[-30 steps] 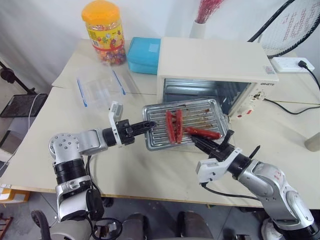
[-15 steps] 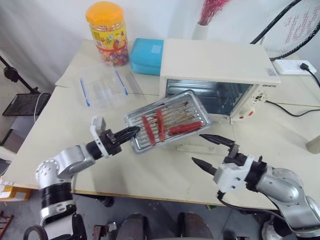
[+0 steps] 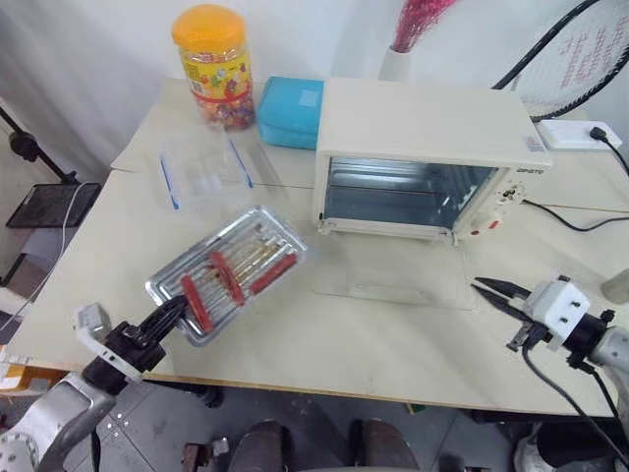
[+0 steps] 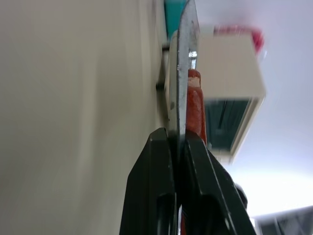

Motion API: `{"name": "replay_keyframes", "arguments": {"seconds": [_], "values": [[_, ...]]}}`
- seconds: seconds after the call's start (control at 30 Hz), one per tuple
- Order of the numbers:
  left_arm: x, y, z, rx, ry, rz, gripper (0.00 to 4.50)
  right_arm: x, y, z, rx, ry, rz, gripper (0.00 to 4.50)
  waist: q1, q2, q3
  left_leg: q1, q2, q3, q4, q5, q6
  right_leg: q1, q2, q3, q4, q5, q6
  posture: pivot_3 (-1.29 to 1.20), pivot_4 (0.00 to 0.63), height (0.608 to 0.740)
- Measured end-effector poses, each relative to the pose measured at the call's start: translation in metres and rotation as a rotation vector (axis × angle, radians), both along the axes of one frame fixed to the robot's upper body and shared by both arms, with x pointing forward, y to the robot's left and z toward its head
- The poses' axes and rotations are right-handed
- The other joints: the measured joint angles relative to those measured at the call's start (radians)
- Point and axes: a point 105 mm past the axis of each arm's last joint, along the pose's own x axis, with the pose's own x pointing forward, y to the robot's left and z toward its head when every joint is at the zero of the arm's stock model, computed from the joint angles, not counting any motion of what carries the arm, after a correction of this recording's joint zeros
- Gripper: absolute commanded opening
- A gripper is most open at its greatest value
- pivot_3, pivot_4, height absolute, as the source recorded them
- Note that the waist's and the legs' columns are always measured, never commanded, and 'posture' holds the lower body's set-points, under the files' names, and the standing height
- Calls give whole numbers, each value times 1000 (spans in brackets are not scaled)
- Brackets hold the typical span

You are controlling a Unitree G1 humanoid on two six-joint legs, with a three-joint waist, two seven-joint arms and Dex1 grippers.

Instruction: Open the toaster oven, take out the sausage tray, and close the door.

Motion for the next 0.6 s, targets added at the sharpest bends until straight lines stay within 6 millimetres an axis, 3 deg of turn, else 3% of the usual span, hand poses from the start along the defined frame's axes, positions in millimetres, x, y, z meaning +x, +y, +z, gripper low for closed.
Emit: {"name": "replay_keyframes", "arguments": {"seconds": [0.17,0.3,0.5,0.6], "values": [[6,7,11,-58,-49,169,0,0,-17,-30,46,178,31,55,-2,0,0,0,1,1,0,0,0,1,2,-1,-1,0,0,0,150,740],[10,7,17,-72,-50,242,0,4,-16,-43,98,306,88,55,-4,1,0,1,1,2,0,0,0,1,6,0,-1,0,0,0,150,740],[17,-1,22,-75,-36,258,0,14,6,-24,234,329,196,55,0,1,0,0,2,0,0,0,0,1,7,0,-1,0,0,0,150,740],[21,-1,26,-72,-38,262,0,13,29,-11,353,293,275,55,-2,1,0,0,3,0,0,0,-1,1,7,-1,-2,0,0,0,150,740]]}}
